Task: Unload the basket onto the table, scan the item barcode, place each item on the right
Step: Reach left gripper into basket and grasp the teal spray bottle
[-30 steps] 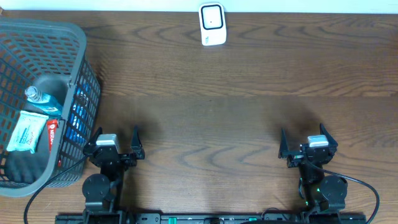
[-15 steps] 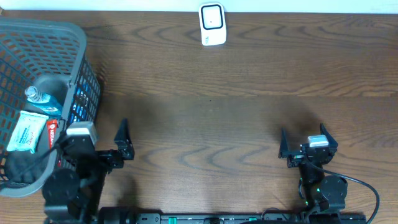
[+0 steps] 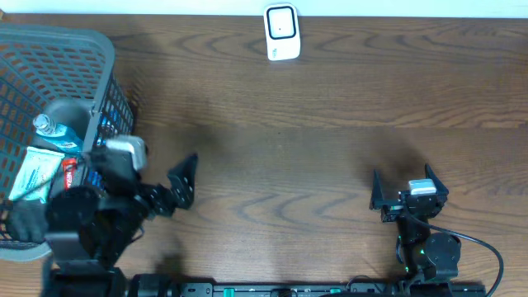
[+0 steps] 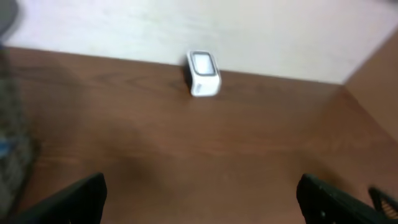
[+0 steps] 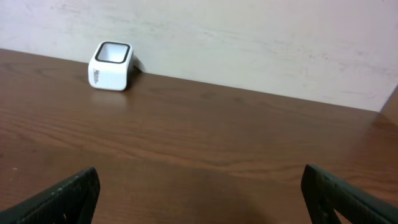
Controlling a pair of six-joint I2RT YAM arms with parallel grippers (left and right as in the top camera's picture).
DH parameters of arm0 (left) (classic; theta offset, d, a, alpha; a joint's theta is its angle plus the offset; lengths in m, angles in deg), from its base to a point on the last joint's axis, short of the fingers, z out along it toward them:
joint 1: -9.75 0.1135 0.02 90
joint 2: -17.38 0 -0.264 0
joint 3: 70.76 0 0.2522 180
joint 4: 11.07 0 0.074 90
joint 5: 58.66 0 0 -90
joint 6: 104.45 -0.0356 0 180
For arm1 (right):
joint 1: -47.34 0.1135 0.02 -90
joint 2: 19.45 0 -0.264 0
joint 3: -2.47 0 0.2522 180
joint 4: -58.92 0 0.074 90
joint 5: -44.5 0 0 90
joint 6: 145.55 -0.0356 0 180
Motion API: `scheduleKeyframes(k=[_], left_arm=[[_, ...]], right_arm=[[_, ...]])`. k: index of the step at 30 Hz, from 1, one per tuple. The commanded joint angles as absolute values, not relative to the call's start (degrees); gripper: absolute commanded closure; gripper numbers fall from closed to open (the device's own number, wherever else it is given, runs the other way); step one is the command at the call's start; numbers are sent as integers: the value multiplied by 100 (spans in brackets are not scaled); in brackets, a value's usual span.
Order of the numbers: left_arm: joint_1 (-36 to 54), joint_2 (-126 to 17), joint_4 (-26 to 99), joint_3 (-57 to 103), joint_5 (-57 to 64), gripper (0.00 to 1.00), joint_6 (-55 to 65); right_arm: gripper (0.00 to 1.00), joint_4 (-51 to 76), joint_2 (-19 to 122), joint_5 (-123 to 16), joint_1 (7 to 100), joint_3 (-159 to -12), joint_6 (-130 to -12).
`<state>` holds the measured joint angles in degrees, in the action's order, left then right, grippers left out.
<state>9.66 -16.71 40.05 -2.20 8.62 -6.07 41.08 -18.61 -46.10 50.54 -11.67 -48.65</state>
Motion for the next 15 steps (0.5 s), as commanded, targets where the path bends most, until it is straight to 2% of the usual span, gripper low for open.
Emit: scheduleKeyframes(k=[1, 7, 10, 15], left_arm=[[970, -2351, 4309, 991, 1846, 2, -159], [1162, -4521, 6291, 4180, 3787, 2, 1083], [1543, -5474, 7050, 5465, 4106, 2, 1905], [1969, -6340, 7094, 6163, 4106, 2, 1961]], right_arm=[[1, 4086, -1913, -4584, 5028, -1163, -4909], [1, 4086, -1913, -4584, 5028, -1163, -4909], [1, 4086, -1913, -4584, 5028, -1163, -4909], [1, 4086, -1913, -4584, 5028, -1163, -4909]])
